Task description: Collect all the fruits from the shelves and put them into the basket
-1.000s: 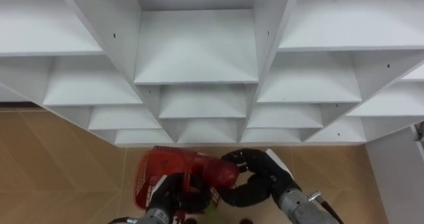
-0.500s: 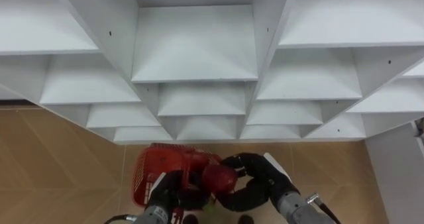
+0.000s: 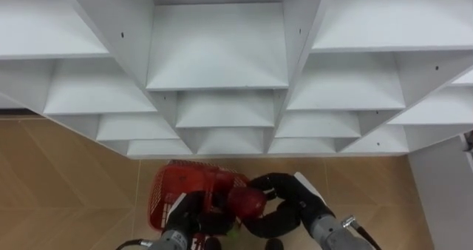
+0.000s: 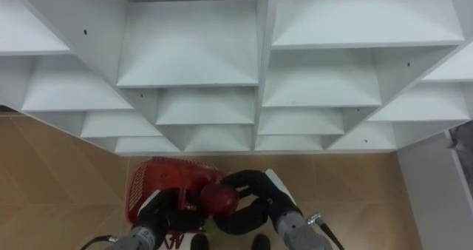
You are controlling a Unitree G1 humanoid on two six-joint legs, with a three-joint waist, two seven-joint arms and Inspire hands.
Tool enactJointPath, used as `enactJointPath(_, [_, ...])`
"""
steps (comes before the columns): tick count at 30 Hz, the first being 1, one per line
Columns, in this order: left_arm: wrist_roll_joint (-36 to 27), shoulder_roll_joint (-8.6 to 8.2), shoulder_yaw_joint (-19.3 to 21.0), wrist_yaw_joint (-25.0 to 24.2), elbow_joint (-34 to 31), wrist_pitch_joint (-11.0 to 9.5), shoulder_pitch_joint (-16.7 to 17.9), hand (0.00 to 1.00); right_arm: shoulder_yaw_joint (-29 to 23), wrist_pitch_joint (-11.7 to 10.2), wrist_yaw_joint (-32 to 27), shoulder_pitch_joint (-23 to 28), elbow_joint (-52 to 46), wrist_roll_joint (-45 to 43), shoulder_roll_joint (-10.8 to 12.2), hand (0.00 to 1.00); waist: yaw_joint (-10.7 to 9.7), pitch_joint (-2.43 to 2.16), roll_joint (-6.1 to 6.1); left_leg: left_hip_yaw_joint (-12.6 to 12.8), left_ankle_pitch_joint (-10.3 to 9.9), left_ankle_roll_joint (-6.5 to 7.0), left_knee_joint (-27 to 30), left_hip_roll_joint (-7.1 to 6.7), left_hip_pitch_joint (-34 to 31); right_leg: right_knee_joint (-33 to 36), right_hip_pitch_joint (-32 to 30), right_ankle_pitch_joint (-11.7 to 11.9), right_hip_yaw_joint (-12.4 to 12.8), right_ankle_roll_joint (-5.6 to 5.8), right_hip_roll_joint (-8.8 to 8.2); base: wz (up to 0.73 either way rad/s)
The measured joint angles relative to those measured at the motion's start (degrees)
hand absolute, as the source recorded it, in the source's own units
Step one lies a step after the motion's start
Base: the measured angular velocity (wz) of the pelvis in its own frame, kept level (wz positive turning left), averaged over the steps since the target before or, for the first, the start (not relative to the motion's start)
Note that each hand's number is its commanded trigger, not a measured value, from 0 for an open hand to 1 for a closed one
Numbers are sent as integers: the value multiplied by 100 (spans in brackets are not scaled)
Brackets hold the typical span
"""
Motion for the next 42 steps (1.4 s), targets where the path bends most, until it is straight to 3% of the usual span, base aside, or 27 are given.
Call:
enactJointPath(1, [-1,-5,-11,0,0,0,1,100,2,0,0,0,0,0,1,38,1,-1,-1,3,0,0,0,-1,0,0,0,0,0,0,0,0])
enactJointPath(2, [-2,-10,-38,-1,-10,0,2,100,3,0,1,1,0,1,15,0,-7,-2,-5,3,0,0,0,-3,1,-1,0,2,0,-2,1,0])
enactJointPath(35, [-2,-112,-301,-124,-95,-9,56,100,14,33,239,145,39,-124,55,0,16,-11,2,43,0,0,32,1,12,-6,8,16,11,-14,10,0])
enactJointPath(42, [-11,-172,-370,-121,-95,-9,48,100,57,33,238,173,43,-113,155,0,13,-9,28,42,0,0,83,9,8,9,27,24,3,-22,11,0])
